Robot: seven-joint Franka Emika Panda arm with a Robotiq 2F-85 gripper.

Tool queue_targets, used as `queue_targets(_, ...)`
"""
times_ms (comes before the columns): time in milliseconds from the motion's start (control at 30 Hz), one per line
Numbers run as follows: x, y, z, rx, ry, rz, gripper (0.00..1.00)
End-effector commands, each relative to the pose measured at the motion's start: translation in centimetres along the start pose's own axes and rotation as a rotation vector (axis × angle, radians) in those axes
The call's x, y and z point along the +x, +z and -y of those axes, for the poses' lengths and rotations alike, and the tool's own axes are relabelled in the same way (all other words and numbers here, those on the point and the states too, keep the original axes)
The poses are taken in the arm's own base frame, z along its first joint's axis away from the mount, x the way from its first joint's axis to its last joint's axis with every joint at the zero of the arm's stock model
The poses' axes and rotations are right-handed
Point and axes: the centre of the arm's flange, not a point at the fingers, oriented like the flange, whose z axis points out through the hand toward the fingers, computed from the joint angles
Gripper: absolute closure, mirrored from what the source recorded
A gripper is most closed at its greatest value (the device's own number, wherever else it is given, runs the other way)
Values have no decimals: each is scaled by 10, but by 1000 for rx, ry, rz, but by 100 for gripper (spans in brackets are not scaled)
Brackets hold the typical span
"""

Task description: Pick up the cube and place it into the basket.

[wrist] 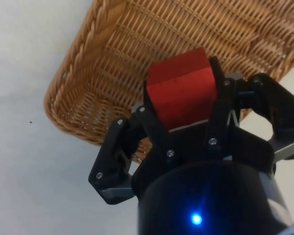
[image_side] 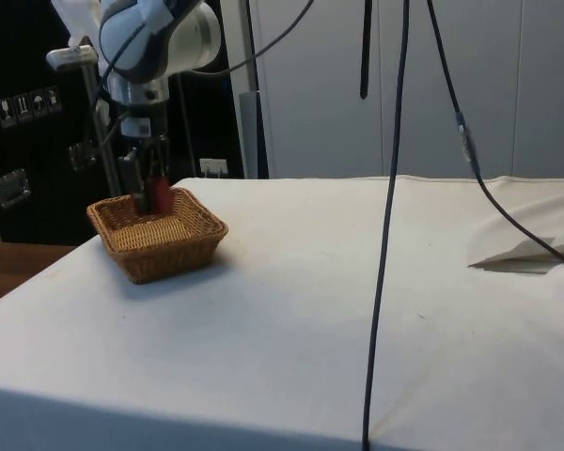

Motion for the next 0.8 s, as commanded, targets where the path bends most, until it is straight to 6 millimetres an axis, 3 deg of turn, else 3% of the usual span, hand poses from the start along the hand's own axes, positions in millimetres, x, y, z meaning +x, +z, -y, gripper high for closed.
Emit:
queue_targets(0,0,2,1,1,-2,1,100)
queue_targets(167,0,16,3,20,-11,-2,100)
queue_targets(767,-1,31,6,9,-20,4,100)
